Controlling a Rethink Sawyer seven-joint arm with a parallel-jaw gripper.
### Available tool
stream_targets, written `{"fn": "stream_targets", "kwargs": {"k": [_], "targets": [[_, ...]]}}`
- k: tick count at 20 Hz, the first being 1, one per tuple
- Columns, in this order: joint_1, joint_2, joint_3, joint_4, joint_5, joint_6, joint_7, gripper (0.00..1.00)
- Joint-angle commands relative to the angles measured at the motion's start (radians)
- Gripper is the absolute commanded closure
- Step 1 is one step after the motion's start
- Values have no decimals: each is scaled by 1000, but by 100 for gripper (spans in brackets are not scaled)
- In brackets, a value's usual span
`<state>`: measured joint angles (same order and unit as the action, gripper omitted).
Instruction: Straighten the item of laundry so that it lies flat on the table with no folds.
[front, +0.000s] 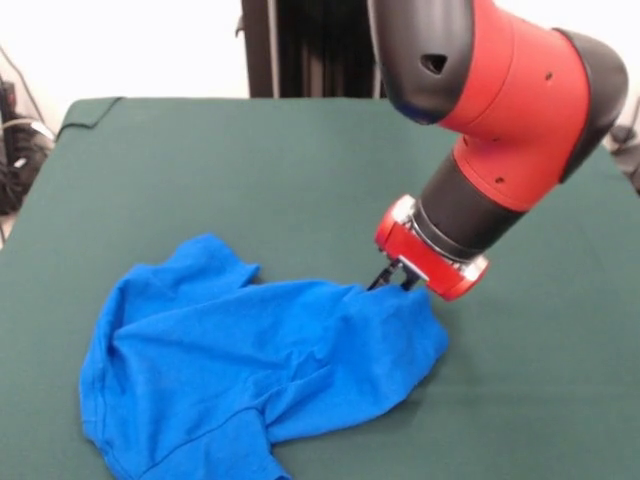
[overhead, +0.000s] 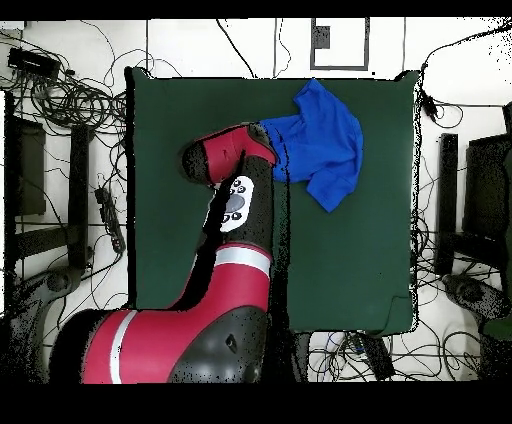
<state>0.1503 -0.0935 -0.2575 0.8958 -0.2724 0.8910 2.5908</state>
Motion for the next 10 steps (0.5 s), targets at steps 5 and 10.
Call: {"fn": "stream_targets", "kwargs": {"k": [5,10], "targets": [[-98,126,295,54,271,470,-70,100],[-148,189,346,-69,282,678,-168,100]]}}
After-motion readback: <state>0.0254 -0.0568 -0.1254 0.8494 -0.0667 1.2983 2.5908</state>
